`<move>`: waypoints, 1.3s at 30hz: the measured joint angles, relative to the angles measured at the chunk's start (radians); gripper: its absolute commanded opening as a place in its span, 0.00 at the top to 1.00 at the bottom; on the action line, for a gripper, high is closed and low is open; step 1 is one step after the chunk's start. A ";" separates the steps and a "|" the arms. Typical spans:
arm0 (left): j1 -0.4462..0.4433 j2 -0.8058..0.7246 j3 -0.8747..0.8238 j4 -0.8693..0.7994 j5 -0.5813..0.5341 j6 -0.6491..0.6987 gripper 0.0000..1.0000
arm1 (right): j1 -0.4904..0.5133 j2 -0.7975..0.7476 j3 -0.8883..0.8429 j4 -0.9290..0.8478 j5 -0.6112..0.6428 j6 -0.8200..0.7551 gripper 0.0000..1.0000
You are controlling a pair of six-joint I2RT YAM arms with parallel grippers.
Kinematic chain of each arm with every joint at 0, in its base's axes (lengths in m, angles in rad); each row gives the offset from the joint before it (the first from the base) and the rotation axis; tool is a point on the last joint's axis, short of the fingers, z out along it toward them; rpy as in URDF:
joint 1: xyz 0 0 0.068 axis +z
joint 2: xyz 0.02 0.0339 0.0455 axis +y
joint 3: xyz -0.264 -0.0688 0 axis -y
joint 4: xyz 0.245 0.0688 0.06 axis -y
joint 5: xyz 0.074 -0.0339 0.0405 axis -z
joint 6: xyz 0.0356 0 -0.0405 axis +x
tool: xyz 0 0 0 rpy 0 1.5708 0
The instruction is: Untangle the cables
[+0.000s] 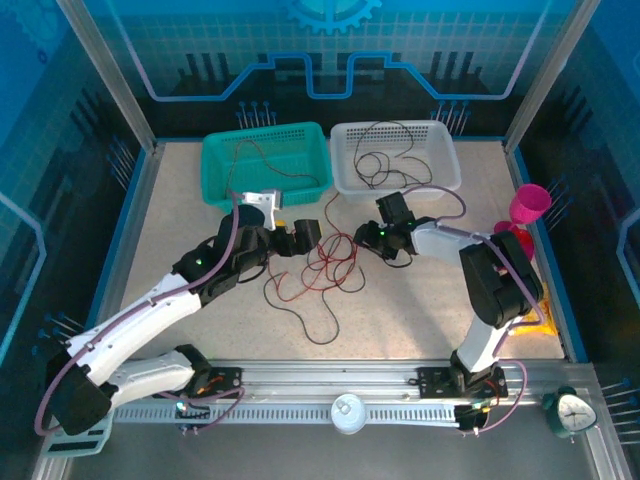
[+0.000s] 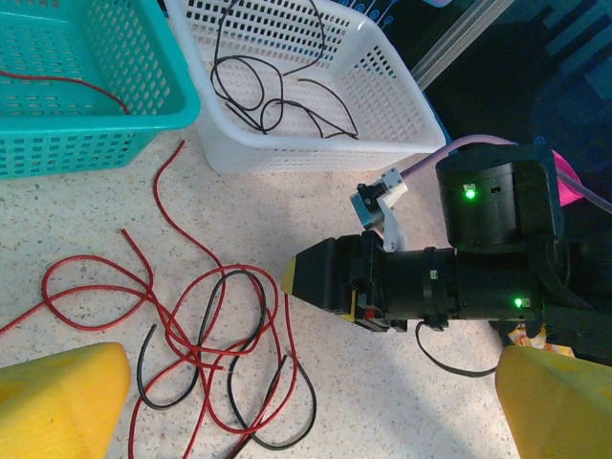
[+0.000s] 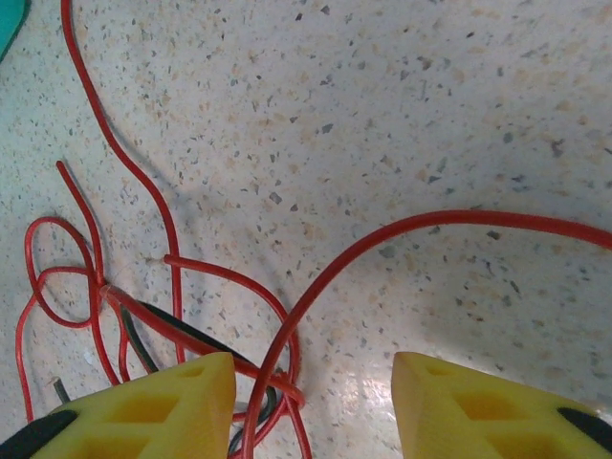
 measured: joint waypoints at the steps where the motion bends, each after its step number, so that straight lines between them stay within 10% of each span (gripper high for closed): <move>1: 0.000 0.000 0.000 0.000 0.002 0.000 0.01 | 0.000 0.006 0.002 0.005 0.000 0.003 0.54; 7: 0.000 0.007 0.000 0.000 0.006 -0.005 0.01 | -0.001 0.041 0.025 0.029 -0.002 0.025 0.62; 15: 0.000 0.014 0.003 0.003 0.015 -0.006 0.01 | -0.005 0.053 0.053 0.051 -0.022 0.034 1.00; 39: 0.001 0.064 0.003 0.132 0.153 0.081 0.01 | 0.092 -0.422 0.342 -0.097 -0.078 -0.089 1.00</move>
